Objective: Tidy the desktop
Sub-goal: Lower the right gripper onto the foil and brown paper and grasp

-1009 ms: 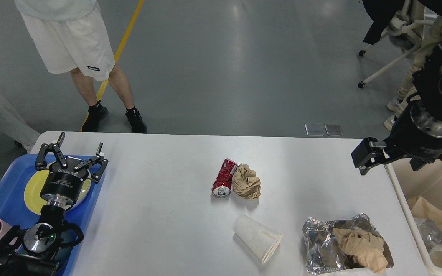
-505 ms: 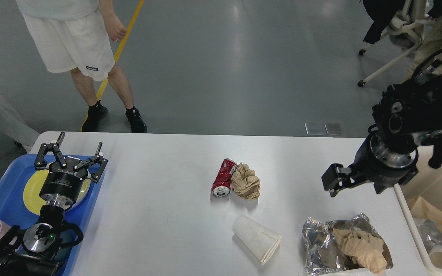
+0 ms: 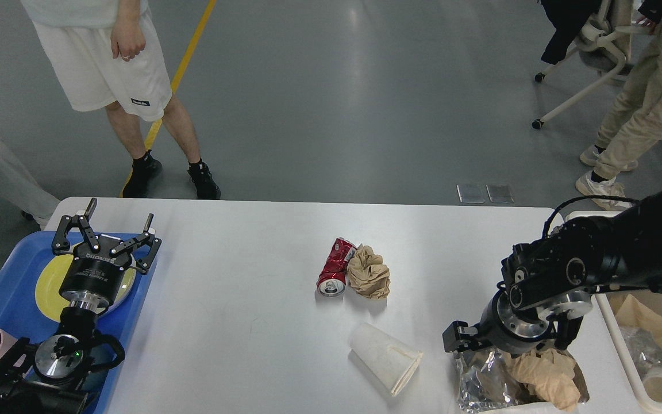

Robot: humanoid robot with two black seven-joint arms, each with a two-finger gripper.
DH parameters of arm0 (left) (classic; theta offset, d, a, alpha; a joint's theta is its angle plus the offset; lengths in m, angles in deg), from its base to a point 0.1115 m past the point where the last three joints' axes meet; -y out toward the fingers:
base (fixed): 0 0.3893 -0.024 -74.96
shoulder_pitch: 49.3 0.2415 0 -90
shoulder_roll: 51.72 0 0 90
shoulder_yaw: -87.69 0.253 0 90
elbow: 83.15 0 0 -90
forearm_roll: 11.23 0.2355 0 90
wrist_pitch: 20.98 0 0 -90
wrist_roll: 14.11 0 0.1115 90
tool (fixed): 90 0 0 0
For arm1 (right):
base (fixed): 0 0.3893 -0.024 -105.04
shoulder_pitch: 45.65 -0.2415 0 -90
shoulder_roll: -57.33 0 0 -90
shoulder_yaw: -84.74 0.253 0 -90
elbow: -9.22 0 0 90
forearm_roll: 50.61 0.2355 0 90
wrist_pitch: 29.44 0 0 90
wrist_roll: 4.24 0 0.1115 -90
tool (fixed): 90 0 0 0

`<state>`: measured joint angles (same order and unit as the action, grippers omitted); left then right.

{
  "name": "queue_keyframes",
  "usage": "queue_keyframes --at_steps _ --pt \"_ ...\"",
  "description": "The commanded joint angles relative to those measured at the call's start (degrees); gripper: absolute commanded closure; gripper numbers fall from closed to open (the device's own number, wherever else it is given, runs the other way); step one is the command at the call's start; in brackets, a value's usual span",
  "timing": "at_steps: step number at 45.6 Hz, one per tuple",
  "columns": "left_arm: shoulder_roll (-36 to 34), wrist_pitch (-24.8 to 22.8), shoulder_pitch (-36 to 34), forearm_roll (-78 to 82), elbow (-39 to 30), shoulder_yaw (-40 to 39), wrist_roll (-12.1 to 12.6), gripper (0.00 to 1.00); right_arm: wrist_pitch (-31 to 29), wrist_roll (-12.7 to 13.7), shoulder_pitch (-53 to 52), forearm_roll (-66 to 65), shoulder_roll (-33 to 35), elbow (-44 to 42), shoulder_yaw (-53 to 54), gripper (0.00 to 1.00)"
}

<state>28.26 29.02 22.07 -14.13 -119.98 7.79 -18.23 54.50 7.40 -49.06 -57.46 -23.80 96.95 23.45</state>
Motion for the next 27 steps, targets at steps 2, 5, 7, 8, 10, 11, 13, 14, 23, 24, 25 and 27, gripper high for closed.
queue_keyframes --at_steps 2,5,7,8,10,11,13,14,23,24,25,27 --pt "0.0 0.0 0.0 0.0 0.0 0.0 0.0 0.03 1.3 0.0 5.3 -0.1 -1.7 -3.6 0.1 0.04" --pt "0.0 0.0 0.0 0.0 0.0 0.0 0.0 0.03 1.3 0.0 6.8 -0.2 -2.7 -4.9 0.1 0.04" --pt "0.0 0.0 0.0 0.0 0.0 0.0 0.0 0.03 1.5 0.0 7.5 -0.2 -3.1 -5.8 0.1 0.04" --pt "0.0 0.0 0.0 0.0 0.0 0.0 0.0 0.03 1.5 0.0 7.9 -0.1 -3.1 -6.3 0.1 0.04" --pt "0.0 0.0 0.0 0.0 0.0 0.0 0.0 0.03 1.5 0.0 8.5 -0.1 -3.1 -7.1 0.1 0.04" --pt "0.0 0.0 0.0 0.0 0.0 0.0 0.0 0.03 1.5 0.0 8.8 -0.1 -3.1 -7.3 0.1 0.04" --pt "0.0 0.0 0.0 0.0 0.0 0.0 0.0 0.04 1.5 0.0 9.1 -0.1 -3.1 -7.8 0.2 0.04" --pt "0.0 0.0 0.0 0.0 0.0 0.0 0.0 0.03 1.5 0.0 9.3 -0.1 -3.1 -7.9 0.2 0.04" --pt "0.0 0.0 0.0 0.0 0.0 0.0 0.0 0.04 1.6 0.0 14.0 -0.1 -3.2 -12.6 0.1 0.1" --pt "0.0 0.0 0.0 0.0 0.0 0.0 0.0 0.03 1.6 0.0 14.5 -0.1 -3.2 -13.1 0.2 0.11" --pt "0.0 0.0 0.0 0.0 0.0 0.0 0.0 0.03 1.6 0.0 14.7 -0.1 -3.4 -13.5 0.2 0.13" --pt "0.0 0.0 0.0 0.0 0.0 0.0 0.0 0.04 1.6 0.0 14.9 -0.1 -3.9 -13.8 0.2 0.15"
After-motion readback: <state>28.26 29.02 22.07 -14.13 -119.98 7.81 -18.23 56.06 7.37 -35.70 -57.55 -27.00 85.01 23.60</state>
